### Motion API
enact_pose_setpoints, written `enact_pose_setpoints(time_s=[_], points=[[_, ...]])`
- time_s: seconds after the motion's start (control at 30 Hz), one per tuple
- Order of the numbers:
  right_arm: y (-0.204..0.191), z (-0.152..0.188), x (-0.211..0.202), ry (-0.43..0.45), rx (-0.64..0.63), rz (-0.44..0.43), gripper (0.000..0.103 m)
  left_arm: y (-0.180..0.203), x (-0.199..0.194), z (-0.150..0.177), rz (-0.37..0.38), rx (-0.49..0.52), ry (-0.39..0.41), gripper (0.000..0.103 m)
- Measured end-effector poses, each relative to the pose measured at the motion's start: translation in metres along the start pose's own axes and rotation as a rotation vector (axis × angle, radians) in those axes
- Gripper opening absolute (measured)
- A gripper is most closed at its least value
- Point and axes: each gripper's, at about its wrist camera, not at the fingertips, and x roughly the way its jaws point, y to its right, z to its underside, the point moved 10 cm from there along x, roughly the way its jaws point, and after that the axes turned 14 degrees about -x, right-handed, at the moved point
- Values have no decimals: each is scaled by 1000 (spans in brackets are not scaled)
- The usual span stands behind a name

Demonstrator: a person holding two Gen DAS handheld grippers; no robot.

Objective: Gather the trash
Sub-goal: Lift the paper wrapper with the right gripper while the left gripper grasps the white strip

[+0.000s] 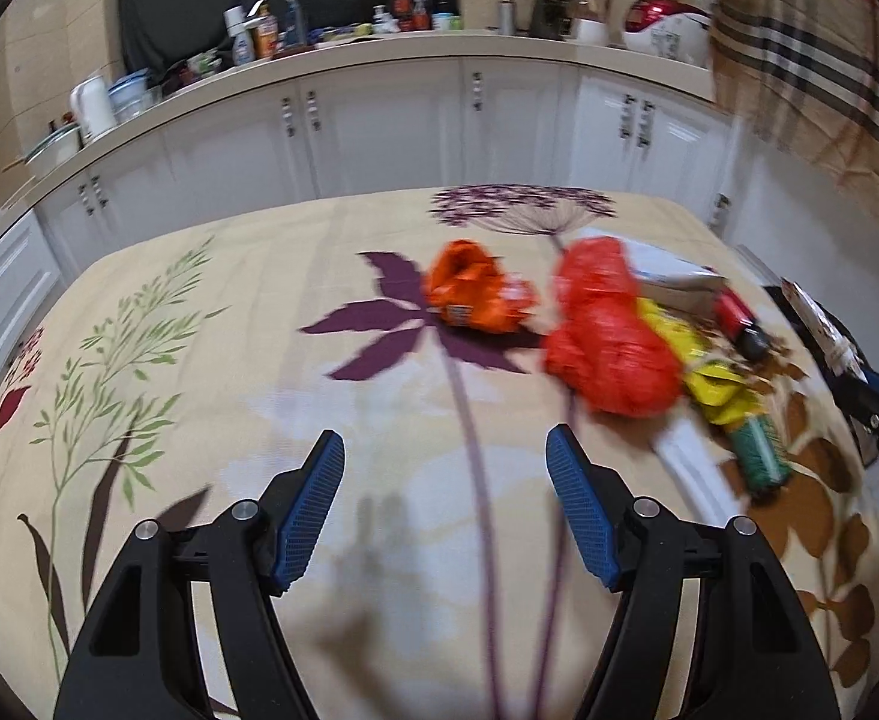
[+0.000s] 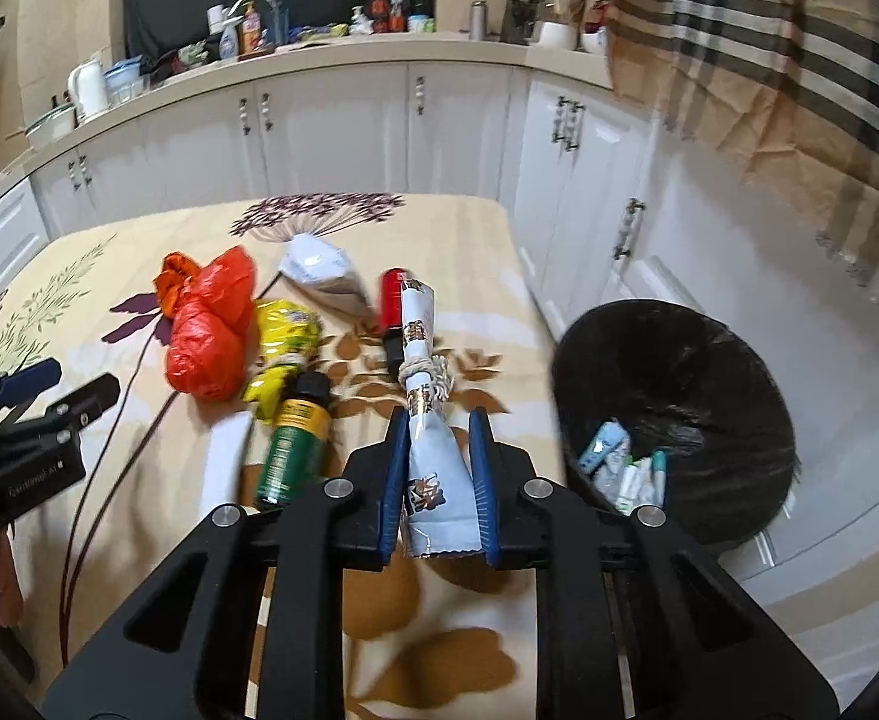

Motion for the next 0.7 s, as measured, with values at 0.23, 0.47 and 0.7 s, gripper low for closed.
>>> enact_pose_setpoints(time_s=[0.23,0.47,0.7], points=[[39,22,-13,5,60,63,20,45,-10,14,69,47,-14,71],[63,42,-22,8,111,82,20,79,-8,38,90,111,-45,71],[67,51,-28,21,135,72,20,78,-2,54,110,95,-107,42]])
